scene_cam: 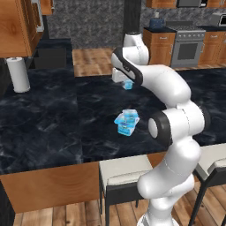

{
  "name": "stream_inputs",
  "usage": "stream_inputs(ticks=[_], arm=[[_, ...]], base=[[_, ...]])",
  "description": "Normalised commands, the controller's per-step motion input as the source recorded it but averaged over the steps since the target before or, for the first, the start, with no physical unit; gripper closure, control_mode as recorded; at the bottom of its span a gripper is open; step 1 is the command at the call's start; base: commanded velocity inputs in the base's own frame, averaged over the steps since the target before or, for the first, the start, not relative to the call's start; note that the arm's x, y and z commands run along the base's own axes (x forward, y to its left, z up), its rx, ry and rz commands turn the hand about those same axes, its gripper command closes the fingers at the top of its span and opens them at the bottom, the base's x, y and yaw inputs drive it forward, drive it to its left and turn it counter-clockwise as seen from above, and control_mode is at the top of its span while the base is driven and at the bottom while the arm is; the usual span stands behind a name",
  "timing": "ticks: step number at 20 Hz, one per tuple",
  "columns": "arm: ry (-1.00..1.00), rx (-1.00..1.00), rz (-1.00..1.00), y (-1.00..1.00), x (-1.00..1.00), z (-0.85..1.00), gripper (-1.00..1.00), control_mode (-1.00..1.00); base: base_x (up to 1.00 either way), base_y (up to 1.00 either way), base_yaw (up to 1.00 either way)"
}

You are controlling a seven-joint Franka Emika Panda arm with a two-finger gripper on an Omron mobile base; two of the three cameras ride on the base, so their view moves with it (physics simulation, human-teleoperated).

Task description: Stack the yogurt containers by placing the smaller containers on top of the larger containers.

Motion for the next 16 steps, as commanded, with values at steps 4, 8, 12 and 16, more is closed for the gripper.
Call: stream_inputs(ticks=[4, 8, 12, 16], arm=[[0.01, 0.0, 0.0, -0.01, -0.29, 0.0, 1.0, -1.0], [0.01, 0.0, 0.0, 0.0, -0.3, 0.0, 1.0, -1.0], [0.0, 0.0, 0.0, 0.0, -0.08, -0.05, 1.0, -1.0], [0.0, 0.0, 0.0, -0.01, 0.0, -0.1, 1.0, -1.0]], base=[[0.0, 0.0, 0.0], [0.0, 0.0, 0.0], [0.0, 0.0, 0.0], [0.0, 0.0, 0.0]])
